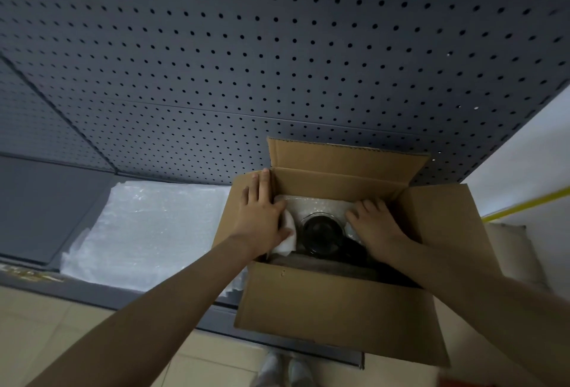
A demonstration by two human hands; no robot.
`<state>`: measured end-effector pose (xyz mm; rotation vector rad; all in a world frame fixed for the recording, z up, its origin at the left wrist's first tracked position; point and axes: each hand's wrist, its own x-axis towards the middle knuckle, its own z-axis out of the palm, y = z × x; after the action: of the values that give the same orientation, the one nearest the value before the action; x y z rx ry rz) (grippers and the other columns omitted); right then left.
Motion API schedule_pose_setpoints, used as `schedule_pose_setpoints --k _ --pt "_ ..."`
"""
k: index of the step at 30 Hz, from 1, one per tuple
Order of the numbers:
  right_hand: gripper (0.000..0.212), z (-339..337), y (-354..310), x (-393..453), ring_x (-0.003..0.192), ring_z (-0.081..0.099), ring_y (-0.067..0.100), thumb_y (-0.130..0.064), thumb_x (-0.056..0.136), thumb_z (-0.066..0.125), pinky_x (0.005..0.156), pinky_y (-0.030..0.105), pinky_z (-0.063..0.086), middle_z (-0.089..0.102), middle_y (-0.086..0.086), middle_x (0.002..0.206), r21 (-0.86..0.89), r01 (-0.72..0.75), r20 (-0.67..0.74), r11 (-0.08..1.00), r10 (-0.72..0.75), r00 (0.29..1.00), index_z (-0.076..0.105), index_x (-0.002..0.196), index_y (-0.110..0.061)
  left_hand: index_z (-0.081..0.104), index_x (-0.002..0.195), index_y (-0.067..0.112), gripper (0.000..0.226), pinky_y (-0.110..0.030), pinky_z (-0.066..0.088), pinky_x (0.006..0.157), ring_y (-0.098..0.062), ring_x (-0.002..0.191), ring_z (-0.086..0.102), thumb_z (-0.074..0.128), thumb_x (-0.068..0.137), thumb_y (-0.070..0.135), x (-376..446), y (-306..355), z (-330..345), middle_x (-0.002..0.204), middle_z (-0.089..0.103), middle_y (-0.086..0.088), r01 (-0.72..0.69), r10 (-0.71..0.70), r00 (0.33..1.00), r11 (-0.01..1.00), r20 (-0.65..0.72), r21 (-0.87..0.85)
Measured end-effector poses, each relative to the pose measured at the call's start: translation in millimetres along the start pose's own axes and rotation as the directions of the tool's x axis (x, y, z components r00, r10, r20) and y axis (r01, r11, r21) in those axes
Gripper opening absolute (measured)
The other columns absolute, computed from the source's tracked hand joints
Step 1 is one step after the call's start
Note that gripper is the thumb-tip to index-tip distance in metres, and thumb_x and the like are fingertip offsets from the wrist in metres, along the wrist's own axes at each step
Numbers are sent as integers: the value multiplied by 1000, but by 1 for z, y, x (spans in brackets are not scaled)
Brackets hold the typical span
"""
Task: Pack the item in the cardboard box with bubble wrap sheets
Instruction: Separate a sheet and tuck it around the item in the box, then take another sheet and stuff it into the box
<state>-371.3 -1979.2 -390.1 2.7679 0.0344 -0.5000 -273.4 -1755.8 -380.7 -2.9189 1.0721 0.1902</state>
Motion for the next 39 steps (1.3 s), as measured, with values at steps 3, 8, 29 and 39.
schedule_pose_setpoints --k 3,8,29,39 --pt "66 -11 -6 -3 125 37 30 -18 78 67 102 39 33 36 13 137 -14 7 -28 1000 -7 1000 35 136 -14 49 125 22 54 -54 6 118 -43 144 -12 57 83 56 -1 0 -2 157 -15 -24 7 -7 1000 1000 -2 -21" --pt "27 -6 -14 -13 108 60 27 -19 91 54 89 34 50 63 12 118 254 -100 196 962 50 979 60 116 -9 51 122 22 52 -60 10 116 -43 145 -11 61 81 53 0 1 0 157 -13 -20 23 -24 1000 996 -9 -88" --pt "27 -7 -15 -13 93 55 17 -18 84 66 69 24 44 56 2 98 744 -238 330 625 -34 943 47 103 -18 55 114 12 45 -45 20 119 -41 145 -3 69 79 36 3 1 4 157 -17 -13 -10 0 1000 945 -31 -326" --pt "24 -74 -14 2 74 58 16 -26 77 76 71 28 52 57 1 75 489 -220 455 844 -32 890 60 85 -10 46 133 17 54 -50 19 114 -38 143 10 47 90 50 -10 -9 -36 156 11 -14 25 -23 999 998 45 -52"
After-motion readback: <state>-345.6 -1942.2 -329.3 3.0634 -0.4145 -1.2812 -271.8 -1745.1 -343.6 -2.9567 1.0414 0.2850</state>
